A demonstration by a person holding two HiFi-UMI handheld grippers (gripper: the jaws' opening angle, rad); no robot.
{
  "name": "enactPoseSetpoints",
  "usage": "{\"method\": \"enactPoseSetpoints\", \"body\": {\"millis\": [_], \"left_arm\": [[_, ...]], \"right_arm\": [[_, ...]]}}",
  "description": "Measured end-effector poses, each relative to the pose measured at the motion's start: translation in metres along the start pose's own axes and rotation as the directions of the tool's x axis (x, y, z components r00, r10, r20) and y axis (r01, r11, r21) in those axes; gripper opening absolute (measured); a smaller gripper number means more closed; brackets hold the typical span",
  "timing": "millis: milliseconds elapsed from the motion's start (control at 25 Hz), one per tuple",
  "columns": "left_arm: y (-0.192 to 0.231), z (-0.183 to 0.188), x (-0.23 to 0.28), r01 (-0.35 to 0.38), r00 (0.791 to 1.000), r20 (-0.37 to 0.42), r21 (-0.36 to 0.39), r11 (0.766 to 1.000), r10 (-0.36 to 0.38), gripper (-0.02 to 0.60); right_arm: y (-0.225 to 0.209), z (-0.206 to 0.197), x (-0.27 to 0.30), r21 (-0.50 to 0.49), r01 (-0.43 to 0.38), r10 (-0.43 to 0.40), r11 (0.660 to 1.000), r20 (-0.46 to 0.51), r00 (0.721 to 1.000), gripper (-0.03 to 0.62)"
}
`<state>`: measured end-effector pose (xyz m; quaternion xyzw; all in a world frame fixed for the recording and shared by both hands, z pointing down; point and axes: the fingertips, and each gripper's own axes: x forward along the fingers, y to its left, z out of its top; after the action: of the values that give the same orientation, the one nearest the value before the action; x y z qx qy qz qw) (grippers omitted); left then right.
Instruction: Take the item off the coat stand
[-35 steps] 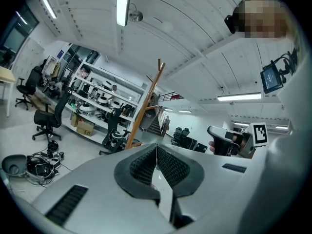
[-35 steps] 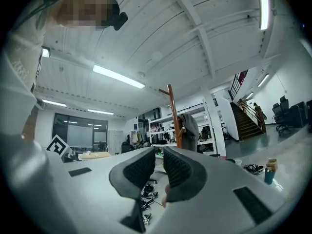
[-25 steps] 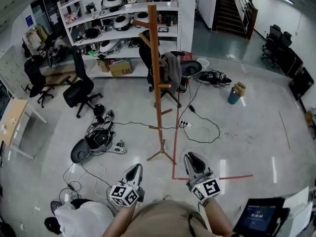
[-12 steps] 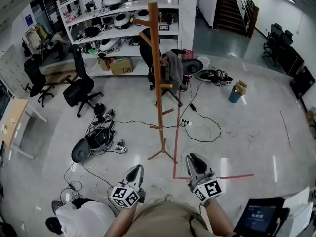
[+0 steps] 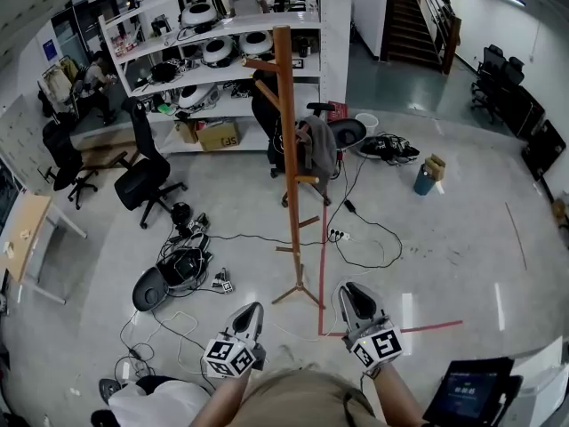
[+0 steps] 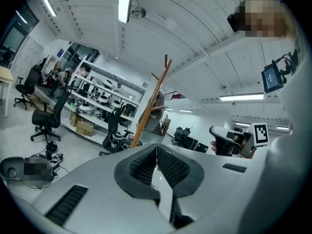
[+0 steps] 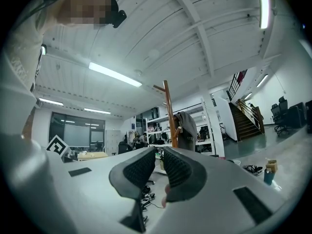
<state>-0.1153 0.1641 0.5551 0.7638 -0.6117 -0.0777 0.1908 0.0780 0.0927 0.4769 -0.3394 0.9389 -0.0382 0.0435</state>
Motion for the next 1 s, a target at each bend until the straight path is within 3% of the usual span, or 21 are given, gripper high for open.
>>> {"method": "enactPoseSetpoints", "body": {"millis": [520,1000], "left_arm": [[0.042,0.025,0.035,0.03,1.0,-0.003,0.001,1.0,-0.03,0.018],[0.083,0.027,0.047,0.024,1.0,-0.011,-0.019,1.0,-0.024,0.018]], "right_arm": [[-0.001,0.008,0.056,-0.027,0.017,-0.017,0.999,0.008,1.0,0.039],[-0.005,-0.015,0.089,-0.021,0.046,-0.046,0.999,-0.023,0.999,0.04]]}}
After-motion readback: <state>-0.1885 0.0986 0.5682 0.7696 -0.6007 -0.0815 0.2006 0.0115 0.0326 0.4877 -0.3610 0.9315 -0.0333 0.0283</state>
